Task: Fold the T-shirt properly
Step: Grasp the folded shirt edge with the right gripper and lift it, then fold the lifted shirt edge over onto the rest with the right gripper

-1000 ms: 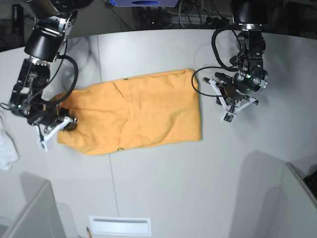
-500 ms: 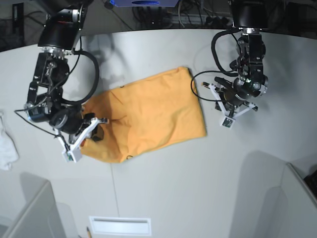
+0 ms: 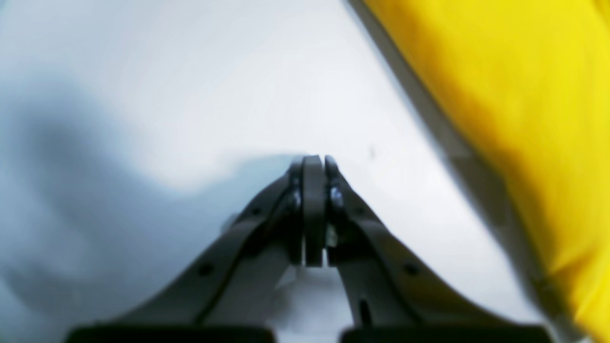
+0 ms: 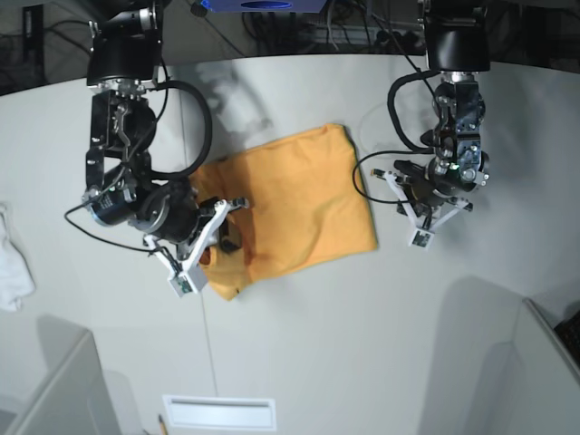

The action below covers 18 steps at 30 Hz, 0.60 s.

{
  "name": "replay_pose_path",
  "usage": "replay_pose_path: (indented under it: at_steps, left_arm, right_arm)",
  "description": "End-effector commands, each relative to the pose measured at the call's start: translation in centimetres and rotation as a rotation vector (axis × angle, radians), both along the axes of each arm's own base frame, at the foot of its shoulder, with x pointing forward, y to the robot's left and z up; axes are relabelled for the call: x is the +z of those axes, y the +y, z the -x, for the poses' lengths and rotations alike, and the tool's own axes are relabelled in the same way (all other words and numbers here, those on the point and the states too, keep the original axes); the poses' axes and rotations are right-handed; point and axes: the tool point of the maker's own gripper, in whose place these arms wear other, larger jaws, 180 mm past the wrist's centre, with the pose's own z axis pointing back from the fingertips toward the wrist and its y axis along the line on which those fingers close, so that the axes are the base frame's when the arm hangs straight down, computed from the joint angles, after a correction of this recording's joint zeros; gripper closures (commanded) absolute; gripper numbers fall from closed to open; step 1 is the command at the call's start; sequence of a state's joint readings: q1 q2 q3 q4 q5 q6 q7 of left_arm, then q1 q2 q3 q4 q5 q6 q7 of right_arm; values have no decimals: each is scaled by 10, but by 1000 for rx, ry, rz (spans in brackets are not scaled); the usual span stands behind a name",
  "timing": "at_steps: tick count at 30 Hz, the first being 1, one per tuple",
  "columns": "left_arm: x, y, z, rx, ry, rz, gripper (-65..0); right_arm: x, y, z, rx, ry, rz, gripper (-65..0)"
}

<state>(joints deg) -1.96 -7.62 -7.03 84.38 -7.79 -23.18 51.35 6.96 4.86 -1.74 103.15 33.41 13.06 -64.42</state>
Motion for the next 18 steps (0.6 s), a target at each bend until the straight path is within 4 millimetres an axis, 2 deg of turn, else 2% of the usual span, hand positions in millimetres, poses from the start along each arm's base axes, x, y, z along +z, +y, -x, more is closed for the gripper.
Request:
replay_pose_path:
  at_steps: [1,5,12,14,18]
  left_arm:
    - [-1,-3,-3,-9,15,6,0]
    - [-3,-14,-16,-4,20,39,0]
    - [-2,-16,-20,-3,17,46,0]
    - [5,-16,-29,-3,-3,46,0]
    - [12,-16,-35,-5,-21,45,0]
  right_arm:
    - [15,2,-9,-5,-53,-12,0]
    - [19,26,-5,31,-70,-32,0]
    - [24,59,11,80,-57,-50,0]
    - [24,69,14,82,-50,-60,0]
    - [15,89,20,116,-47,-34,0]
